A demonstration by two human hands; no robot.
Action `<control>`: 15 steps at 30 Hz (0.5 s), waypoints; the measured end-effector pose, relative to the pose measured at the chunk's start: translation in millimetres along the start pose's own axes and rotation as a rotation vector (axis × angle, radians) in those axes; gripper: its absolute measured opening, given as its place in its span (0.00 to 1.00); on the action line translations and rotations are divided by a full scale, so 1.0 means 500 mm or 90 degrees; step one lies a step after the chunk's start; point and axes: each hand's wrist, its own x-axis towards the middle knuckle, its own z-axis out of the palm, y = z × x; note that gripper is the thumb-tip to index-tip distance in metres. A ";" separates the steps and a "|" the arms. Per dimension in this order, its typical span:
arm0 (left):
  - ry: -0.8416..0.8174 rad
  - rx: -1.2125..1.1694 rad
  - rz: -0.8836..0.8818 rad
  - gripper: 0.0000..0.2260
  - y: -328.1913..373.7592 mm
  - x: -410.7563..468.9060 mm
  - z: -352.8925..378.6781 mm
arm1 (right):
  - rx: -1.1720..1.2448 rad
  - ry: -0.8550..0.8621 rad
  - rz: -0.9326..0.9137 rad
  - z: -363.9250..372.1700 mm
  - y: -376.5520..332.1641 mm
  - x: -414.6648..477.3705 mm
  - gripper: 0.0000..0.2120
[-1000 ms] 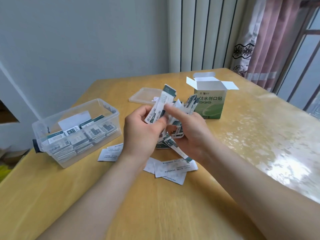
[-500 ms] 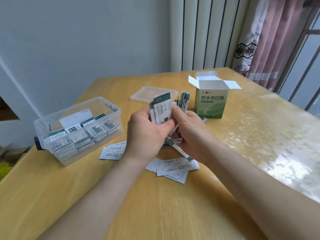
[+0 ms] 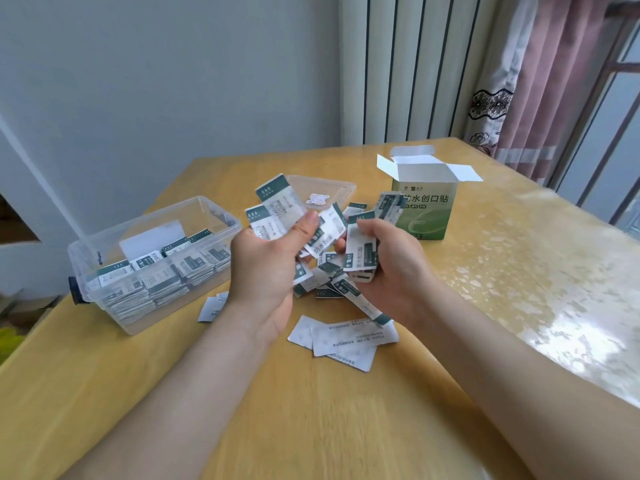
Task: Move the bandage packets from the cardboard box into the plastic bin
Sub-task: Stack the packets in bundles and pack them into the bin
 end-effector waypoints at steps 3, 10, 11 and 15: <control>0.008 -0.031 -0.021 0.03 -0.003 0.003 0.001 | 0.021 0.000 -0.010 0.000 0.002 0.003 0.13; 0.030 0.077 -0.017 0.03 -0.039 -0.001 0.011 | 0.013 -0.096 -0.040 0.013 0.004 -0.008 0.33; 0.039 0.072 -0.017 0.04 -0.040 0.001 0.009 | 0.023 -0.100 -0.043 0.014 0.001 -0.010 0.33; -0.002 0.093 -0.029 0.03 -0.042 -0.004 0.013 | -0.063 -0.103 -0.070 0.018 0.001 -0.019 0.19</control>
